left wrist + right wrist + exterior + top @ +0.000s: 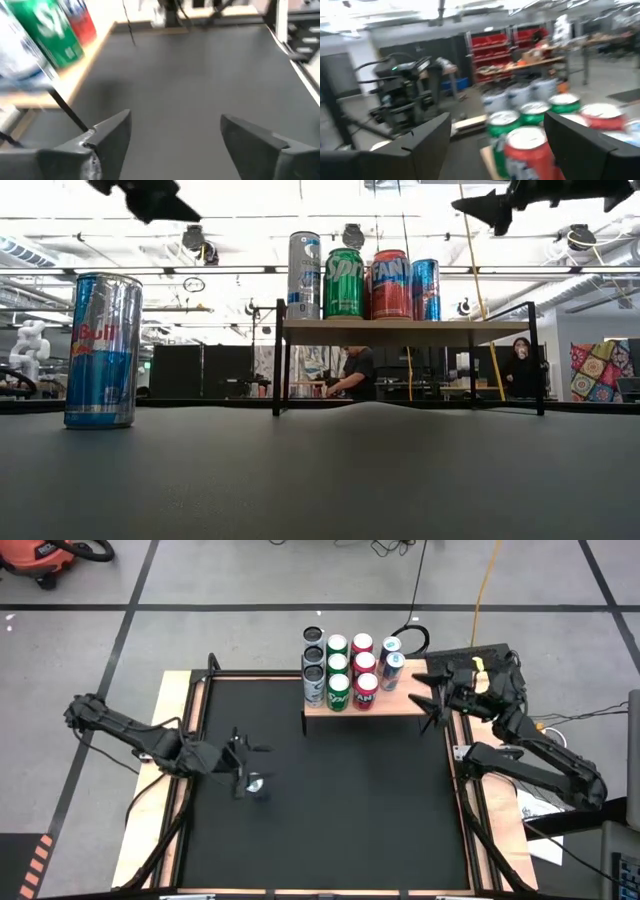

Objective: Place canned beverage on shelf
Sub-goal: Put the blue soda can on the shelf aligned with the other blue soda can

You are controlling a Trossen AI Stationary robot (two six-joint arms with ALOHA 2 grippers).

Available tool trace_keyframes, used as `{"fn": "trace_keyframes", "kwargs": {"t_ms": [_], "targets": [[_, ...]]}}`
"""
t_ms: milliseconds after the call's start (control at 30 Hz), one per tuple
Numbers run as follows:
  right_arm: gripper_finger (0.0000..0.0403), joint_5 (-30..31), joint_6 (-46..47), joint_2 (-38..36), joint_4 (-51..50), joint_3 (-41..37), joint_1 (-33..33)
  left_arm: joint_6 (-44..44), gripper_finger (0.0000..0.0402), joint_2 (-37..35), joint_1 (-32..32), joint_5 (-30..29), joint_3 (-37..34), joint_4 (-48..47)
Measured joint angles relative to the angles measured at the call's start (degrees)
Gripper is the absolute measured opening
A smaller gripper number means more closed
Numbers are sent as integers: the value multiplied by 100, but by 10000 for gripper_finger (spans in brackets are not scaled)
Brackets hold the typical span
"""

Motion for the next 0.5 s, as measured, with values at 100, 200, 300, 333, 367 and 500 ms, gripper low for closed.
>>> {"fn": "trace_keyframes", "kwargs": {"t_ms": [100,200,300,333,367,500], "targets": [[302,82,40,7,-10,-163,381,-745,330,-53,-219,25,0,-589],[302,509,31,13,19,-390,758,-1742,348,7,-371,-10,-16,-1134],[301,805,21,13,118,-575,1064,-2399,354,97,-615,-42,-113,-1406],[301,903,21,11,128,-617,1157,-2590,354,123,-711,-54,-145,-1446],[301,1005,19,11,129,-652,1244,-2783,354,158,-810,-112,-158,-1499],[301,1366,-58,11,162,-763,1536,-3340,354,340,-1170,-310,-184,-2082]]}}
